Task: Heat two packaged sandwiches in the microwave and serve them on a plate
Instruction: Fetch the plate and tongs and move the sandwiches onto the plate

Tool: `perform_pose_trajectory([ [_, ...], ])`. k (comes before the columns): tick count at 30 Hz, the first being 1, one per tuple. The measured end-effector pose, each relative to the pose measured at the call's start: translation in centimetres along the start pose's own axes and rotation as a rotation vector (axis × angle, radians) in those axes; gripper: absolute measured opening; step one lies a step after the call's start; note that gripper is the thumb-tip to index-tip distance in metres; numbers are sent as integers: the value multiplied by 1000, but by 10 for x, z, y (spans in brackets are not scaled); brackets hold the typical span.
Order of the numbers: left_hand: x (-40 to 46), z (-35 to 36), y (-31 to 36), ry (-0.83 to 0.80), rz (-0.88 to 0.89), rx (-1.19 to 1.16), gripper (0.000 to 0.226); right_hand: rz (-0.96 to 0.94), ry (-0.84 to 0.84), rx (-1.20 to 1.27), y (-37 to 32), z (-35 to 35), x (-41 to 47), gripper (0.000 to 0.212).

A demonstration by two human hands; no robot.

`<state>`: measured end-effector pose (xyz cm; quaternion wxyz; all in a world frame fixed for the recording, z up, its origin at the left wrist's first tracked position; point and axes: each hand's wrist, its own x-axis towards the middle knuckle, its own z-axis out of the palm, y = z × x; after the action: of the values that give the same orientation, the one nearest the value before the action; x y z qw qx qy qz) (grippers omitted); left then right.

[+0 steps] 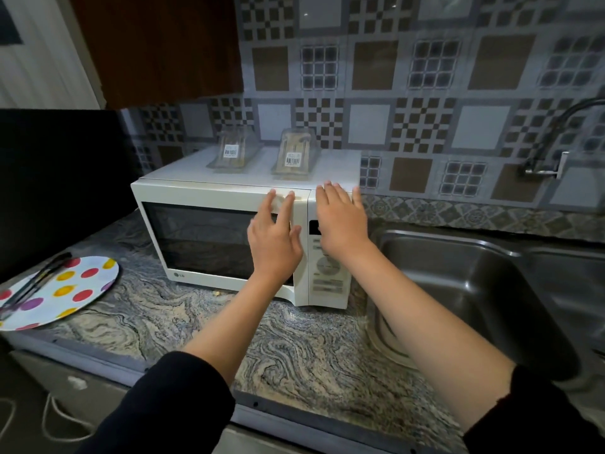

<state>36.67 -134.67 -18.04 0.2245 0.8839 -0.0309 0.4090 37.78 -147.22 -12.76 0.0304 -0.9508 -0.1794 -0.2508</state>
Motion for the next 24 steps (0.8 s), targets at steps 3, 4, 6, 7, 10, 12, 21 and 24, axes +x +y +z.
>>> perform_pose_trajectory([
  [3,-6,7,8,71,-286,-200,43,12,6,-11,-3,-1,1,79],
  [4,-6,8,12,44,-380,-264,31,17,3,-14,-5,-2,2,77],
  [6,-6,11,17,-45,-468,-307,12,36,-9,-16,-8,-2,4,74],
  [7,-6,12,18,-70,-476,-298,11,52,-7,-13,-11,-1,5,71],
  [10,-7,13,18,-74,-470,-285,19,104,7,-4,-17,2,7,63],
  [12,-8,12,17,-98,-486,-290,25,116,20,5,-18,2,7,64],
  [21,-10,9,20,-163,-530,-343,25,120,91,141,-12,5,-1,70],
  [24,-7,7,20,-162,-527,-337,25,105,115,163,-10,8,-1,71],
])
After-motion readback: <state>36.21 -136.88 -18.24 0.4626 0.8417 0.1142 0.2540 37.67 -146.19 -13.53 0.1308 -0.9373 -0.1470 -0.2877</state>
